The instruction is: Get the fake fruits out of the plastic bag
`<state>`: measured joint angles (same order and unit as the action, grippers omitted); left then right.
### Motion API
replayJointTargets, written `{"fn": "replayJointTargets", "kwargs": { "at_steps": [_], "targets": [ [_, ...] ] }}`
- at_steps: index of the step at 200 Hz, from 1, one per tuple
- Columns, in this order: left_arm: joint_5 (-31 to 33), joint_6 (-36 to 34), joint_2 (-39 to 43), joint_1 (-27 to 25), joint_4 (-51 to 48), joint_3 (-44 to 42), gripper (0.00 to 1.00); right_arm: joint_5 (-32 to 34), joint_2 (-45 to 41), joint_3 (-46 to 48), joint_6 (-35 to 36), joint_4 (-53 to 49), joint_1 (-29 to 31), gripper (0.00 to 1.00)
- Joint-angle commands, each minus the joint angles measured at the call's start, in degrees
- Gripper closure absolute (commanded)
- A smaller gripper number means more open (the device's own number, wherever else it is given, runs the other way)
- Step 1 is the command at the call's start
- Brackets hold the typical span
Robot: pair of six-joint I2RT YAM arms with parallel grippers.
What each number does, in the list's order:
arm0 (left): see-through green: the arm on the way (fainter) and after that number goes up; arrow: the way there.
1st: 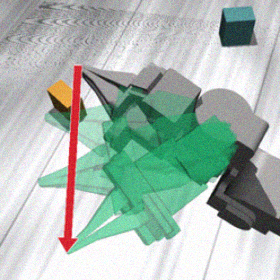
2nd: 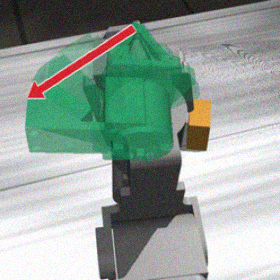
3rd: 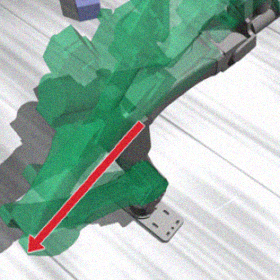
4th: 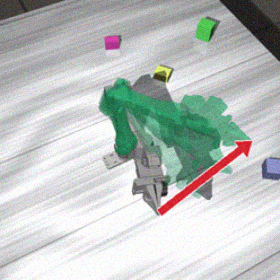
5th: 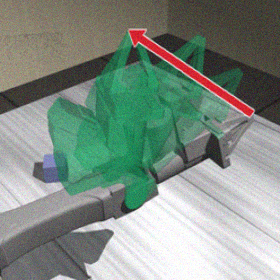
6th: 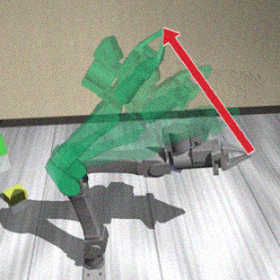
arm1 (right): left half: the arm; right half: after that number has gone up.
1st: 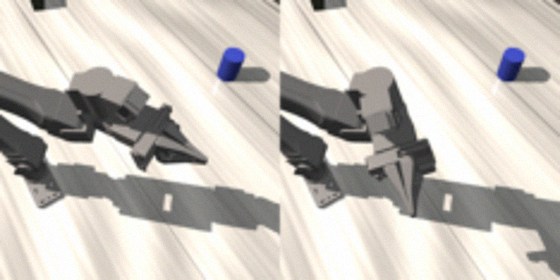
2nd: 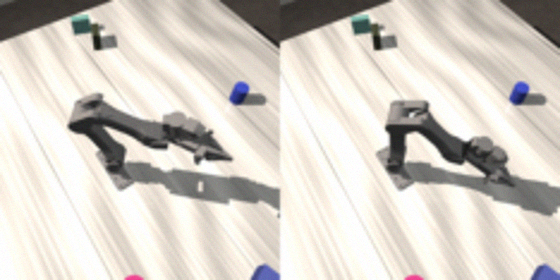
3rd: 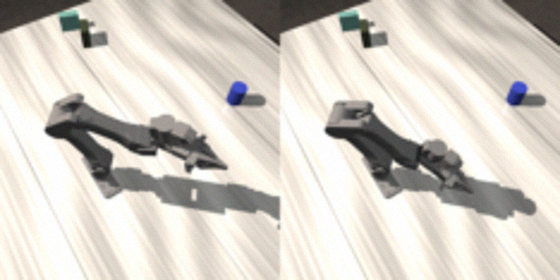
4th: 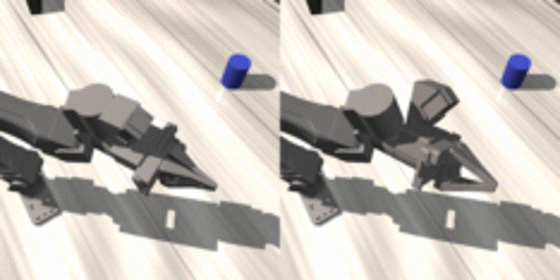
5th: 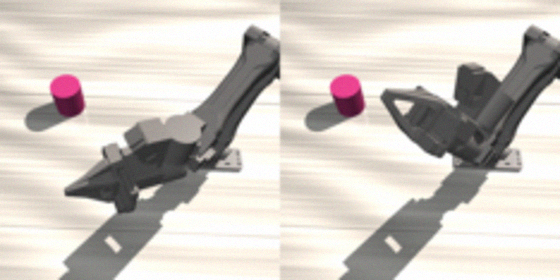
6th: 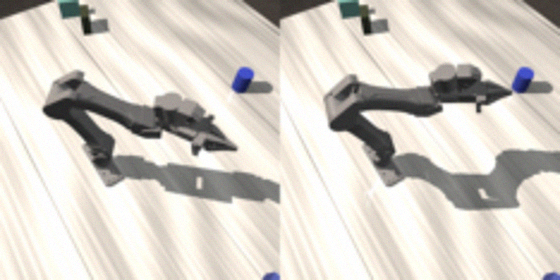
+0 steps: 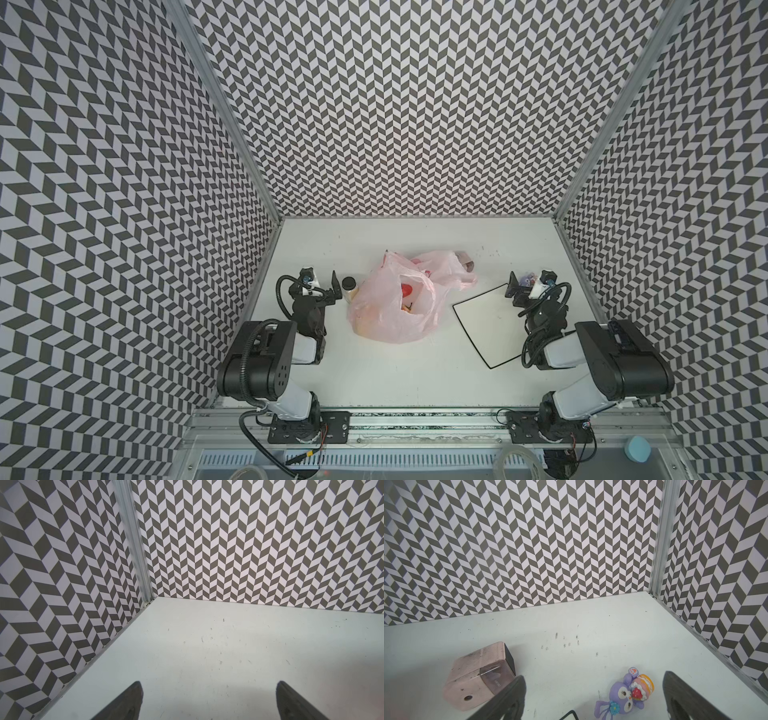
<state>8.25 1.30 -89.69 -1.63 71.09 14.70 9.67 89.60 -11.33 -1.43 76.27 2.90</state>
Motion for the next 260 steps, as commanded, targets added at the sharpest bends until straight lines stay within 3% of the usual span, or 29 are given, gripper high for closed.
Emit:
{"fn": "replayJointTargets", "kwargs": {
  "at_steps": [1,163,214,224,240,260],
  "targets": [
    [-0.2,-0.2,0.4,-0.1,1.7,-0.5,0.0,0.8,0.2,-0.4,0.8,2.7,0.4,0.0],
    [0.6,0.0,3.0,0.0,2.7,-1.9,0.0,1.4,-1.4,0.7,0.2,3.7,0.3,0.01],
    [1.7,2.1,24.4,0.0,-22.3,2.8,0.0,2.3,-24.8,-1.3,-3.3,-20.7,0.3,0.01],
    [1.3,3.4,27.9,0.0,-28.5,5.1,0.0,5.0,-28.9,-4.8,-9.1,-28.5,0.2,0.01],
    [2.4,7.1,32.9,0.0,-40.3,10.3,0.0,13.6,-32.6,-9.3,-24.1,-44.6,-0.2,0.0],
    [0.2,12.4,37.6,0.1,-54.8,17.8,0.0,4.6,-33.5,-14.2,-24.4,-54.4,-2.0,0.01]
  ]
}}
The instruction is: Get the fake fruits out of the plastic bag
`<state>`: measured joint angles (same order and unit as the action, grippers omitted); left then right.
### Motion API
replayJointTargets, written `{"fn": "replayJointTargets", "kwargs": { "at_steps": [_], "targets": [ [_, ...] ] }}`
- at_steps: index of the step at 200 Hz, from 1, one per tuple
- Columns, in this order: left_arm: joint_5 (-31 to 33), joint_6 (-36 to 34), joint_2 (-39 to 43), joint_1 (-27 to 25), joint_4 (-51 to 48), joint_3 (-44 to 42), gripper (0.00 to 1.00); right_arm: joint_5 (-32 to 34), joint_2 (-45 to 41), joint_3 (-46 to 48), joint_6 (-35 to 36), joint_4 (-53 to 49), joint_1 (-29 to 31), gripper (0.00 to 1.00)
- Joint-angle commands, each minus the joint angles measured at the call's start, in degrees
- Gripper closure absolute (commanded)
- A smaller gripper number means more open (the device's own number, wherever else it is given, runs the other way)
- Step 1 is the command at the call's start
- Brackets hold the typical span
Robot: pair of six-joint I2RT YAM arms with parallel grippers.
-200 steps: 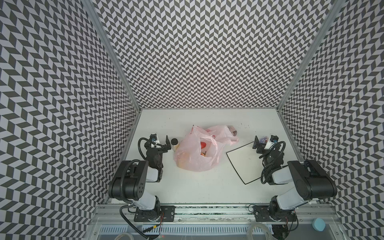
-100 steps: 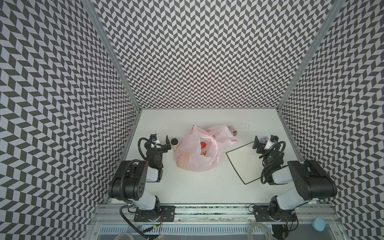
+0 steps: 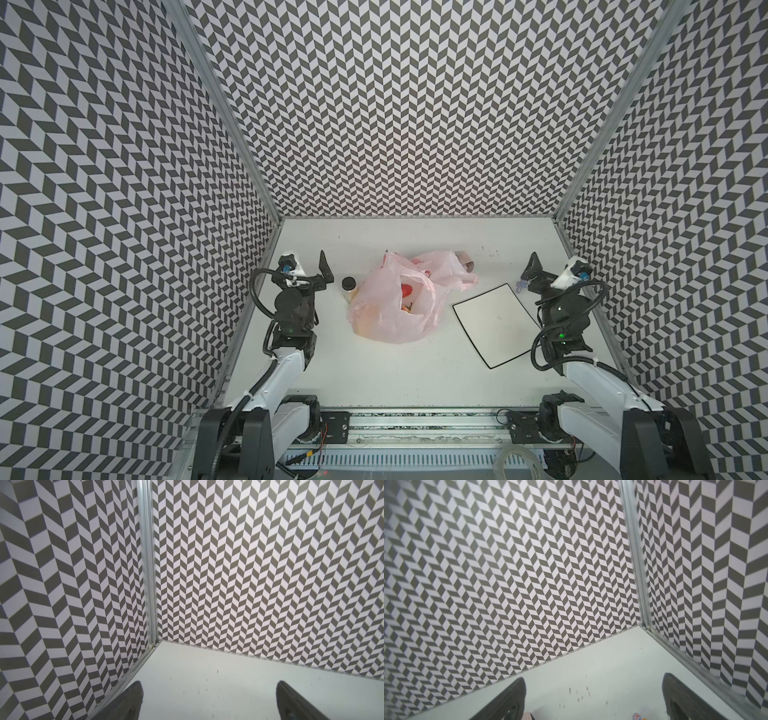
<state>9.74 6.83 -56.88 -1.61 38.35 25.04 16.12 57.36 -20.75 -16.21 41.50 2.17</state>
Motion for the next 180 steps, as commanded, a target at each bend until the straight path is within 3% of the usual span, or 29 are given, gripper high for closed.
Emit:
{"fn": "replayJointTargets", "kwargs": {
  "at_steps": [1,37,68,120,180],
  "targets": [
    [-1.6,7.0,5.0,0.1,-22.6,7.8,0.0,-2.1,-1.2,-5.1,-9.7,-20.0,-1.3,0.0],
    [-14.4,15.1,9.5,-0.1,-36.9,19.2,0.03,-18.2,-2.7,-13.2,-8.2,-33.7,-1.2,0.01],
    [-21.5,22.4,8.1,-4.7,-50.6,31.3,0.08,-26.8,-4.7,-15.8,-15.5,-39.8,-1.2,0.05],
    [-25.7,27.9,4.7,-22.3,-69.6,43.5,0.1,-24.4,-5.4,-19.2,-19.3,-49.8,-1.2,0.07],
    [-20.4,28.2,-2.6,-52.2,-78.5,47.2,0.09,-26.0,-3.3,-22.5,-21.0,-57.3,-1.2,0.1]
  ]
}}
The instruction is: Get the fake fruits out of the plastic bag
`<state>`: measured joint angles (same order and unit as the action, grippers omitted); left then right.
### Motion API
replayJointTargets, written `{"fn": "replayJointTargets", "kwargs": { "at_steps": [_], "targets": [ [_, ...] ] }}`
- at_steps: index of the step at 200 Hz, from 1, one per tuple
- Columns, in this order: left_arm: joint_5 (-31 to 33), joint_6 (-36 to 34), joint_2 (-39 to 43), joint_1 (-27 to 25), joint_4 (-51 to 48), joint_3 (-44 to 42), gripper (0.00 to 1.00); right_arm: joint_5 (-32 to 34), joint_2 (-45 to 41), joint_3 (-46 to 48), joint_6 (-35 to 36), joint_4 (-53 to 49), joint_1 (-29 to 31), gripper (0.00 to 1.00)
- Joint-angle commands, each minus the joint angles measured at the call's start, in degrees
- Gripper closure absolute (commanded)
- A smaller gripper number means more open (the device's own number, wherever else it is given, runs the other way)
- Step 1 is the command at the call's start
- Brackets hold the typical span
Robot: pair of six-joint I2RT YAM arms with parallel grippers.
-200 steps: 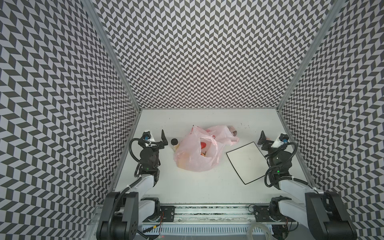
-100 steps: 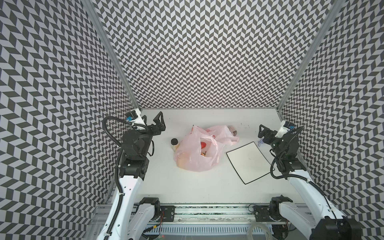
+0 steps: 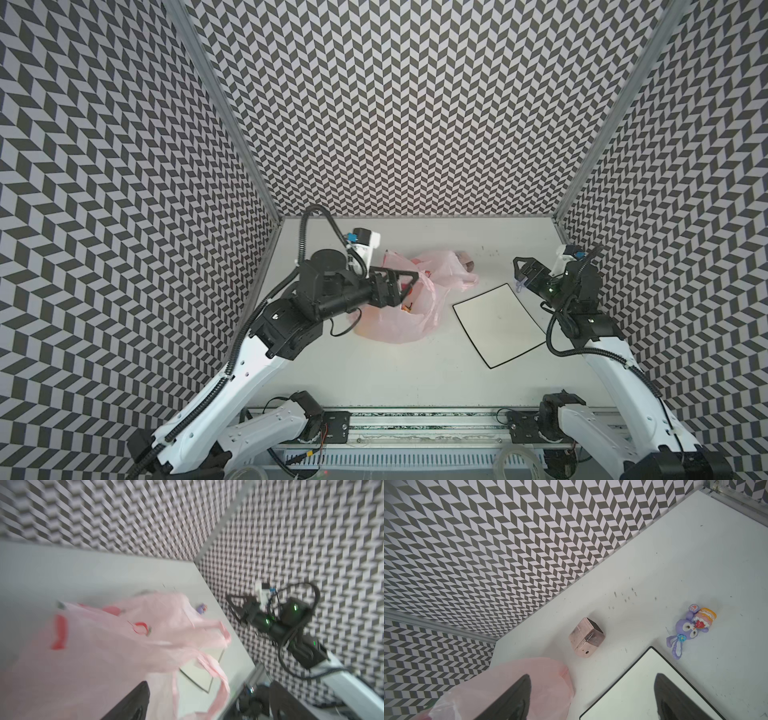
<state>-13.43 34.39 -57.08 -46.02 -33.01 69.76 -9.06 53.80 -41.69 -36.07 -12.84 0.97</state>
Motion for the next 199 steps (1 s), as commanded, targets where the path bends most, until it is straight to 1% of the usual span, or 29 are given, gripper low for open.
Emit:
{"fn": "replayJointTargets", "kwargs": {
  "at_steps": [1,18,36,50,63,79,92,104,111,120,134,148,159,173,184,199],
  "targets": [
    [3.0,0.7,-2.5,-8.2,-7.3,2.5,0.08,-0.8,0.3,-1.6,-1.1,-3.0,0.0,0.1],
    [7.5,1.4,-5.7,-11.8,-10.6,3.7,0.08,-0.5,-0.5,-1.2,-0.8,-3.4,0.0,0.1],
    [10.1,1.6,-8.6,-12.7,-12.2,5.2,0.08,-0.2,-1.9,-0.8,-0.8,-3.5,0.0,0.1],
    [12.0,0.6,-10.2,-13.2,-11.1,6.4,0.09,0.0,-3.0,-0.3,-1.1,-3.5,0.0,0.1],
    [13.5,-0.7,-12.0,-13.3,-9.4,7.3,0.13,0.1,-4.0,0.1,-1.0,-3.6,-0.1,0.11],
    [15.9,-2.1,-14.4,-13.2,-7.6,8.6,0.21,0.2,-5.0,-0.5,-0.4,-4.1,0.0,0.12],
    [18.1,-2.6,-16.0,-13.0,-6.6,9.6,0.3,-0.6,-5.4,-1.8,1.3,-4.6,0.0,0.13],
    [19.6,-2.7,-16.6,-12.8,-5.3,10.1,0.38,-2.5,-5.5,-3.7,3.9,-4.9,0.1,0.13],
    [20.3,-2.7,-16.6,-12.7,-4.5,10.0,0.45,-4.5,-5.4,-5.0,5.6,-4.9,0.1,0.14],
    [21.3,-2.5,-16.1,-12.7,-3.3,9.5,0.55,-8.3,-5.3,-6.8,8.7,-4.7,0.1,0.14],
    [22.3,-2.1,-14.5,-12.6,-1.5,7.6,0.7,-16.4,-4.5,-10.0,14.2,-4.1,0.1,0.13],
    [22.9,-1.4,-11.7,-12.5,0.8,4.9,0.83,-19.5,-3.2,-13.8,17.8,-5.7,0.8,0.13],
    [23.2,-0.9,-9.2,-12.5,2.7,2.4,0.9,-21.5,-2.2,-17.1,21.9,-7.3,2.0,0.12],
    [23.5,-0.2,-5.7,-12.5,4.6,-0.9,0.97,-21.7,-1.2,-21.4,29.8,-10.1,5.9,0.11],
    [23.5,0.0,-3.4,-12.5,5.5,-3.3,0.97,-19.6,-0.8,-24.0,37.5,-13.2,11.0,0.09],
    [23.8,-0.1,-0.5,-12.5,7.1,-6.4,0.97,-14.9,-1.2,-25.8,48.4,-16.3,19.0,0.07]
  ]
}}
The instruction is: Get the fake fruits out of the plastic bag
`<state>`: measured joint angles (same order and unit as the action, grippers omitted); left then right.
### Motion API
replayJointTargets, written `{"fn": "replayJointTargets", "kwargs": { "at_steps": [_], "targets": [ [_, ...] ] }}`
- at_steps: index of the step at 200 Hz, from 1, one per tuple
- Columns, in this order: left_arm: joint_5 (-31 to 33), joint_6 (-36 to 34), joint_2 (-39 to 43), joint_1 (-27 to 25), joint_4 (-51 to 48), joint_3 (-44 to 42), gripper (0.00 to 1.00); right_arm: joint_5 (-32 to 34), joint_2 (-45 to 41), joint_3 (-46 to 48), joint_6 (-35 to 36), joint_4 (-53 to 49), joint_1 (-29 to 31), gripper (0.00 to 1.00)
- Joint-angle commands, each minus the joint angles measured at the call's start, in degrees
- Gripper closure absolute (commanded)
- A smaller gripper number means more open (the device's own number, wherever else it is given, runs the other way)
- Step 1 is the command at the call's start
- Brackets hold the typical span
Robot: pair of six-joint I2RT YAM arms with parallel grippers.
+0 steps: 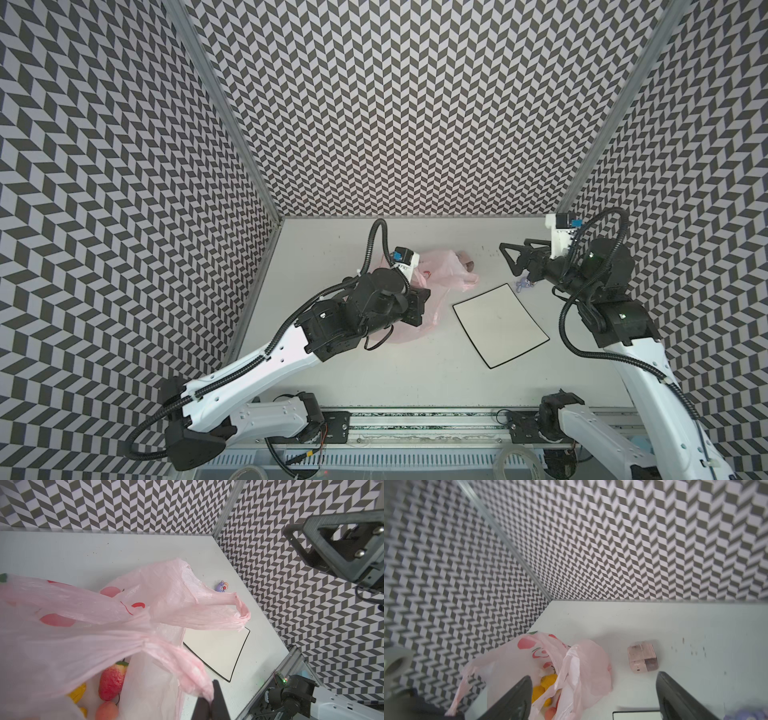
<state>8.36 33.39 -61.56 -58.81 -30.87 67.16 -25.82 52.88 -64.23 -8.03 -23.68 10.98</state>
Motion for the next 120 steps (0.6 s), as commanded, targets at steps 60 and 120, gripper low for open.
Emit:
{"fn": "replayJointTargets", "kwargs": {
  "at_steps": [60,120],
  "targets": [
    [1.4,0.5,8.7,0.3,7.3,-9.1,1.0,19.4,1.1,1.0,47.6,-10.5,25.2,0.08],
    [2.1,0.8,10.4,0.3,6.5,-10.6,1.0,24.8,5.7,10.4,49.4,6.9,27.1,0.2]
  ]
}}
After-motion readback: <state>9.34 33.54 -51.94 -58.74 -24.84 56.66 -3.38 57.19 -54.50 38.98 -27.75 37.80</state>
